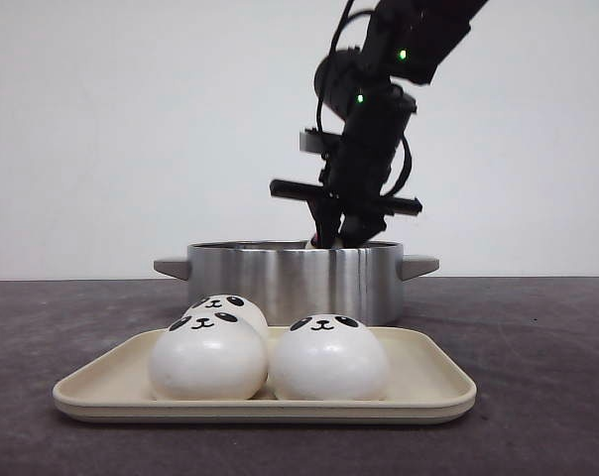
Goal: Steam buns
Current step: 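Lift the bun with the right gripper and lower it into the steamer, then open the right gripper and raise it out of the steamer, then lower the left gripper onto the far panda bun and grasp it, then carry the bun with the left gripper into the steamer and release, then raise the open left gripper away from the steamer, then lower the right gripper onto the panda bun nearest it and grasp, then lift the bun with the right gripper and lower it into the steamer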
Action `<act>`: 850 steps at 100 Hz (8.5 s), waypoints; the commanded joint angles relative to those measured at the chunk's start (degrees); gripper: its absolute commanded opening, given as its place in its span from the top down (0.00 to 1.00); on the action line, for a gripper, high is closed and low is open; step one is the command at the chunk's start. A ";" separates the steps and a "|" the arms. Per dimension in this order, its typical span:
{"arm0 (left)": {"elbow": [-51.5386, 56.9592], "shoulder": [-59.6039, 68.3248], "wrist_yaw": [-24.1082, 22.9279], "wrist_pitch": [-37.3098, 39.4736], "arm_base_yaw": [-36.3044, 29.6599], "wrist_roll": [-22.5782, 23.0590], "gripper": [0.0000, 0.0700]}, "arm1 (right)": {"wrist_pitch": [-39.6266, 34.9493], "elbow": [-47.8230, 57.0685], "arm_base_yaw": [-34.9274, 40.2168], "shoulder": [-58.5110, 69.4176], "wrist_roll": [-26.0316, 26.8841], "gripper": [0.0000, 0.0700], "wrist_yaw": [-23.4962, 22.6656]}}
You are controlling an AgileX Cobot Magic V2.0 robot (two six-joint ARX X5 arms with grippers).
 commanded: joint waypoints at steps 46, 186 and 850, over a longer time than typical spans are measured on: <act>1.01 0.35 -0.28 0.48 -0.15 1.70 0.28 | 1.84 0.98 -0.90 1.86 4.48 0.44 0.22; 1.01 20.96 0.79 0.90 -4.66 -0.26 0.26 | -17.03 13.46 16.09 -36.20 -7.08 1.00 3.61; 73.16 34.40 -19.85 -36.06 -15.30 7.67 0.11 | -15.26 -26.75 18.49 -30.10 9.25 0.98 -5.42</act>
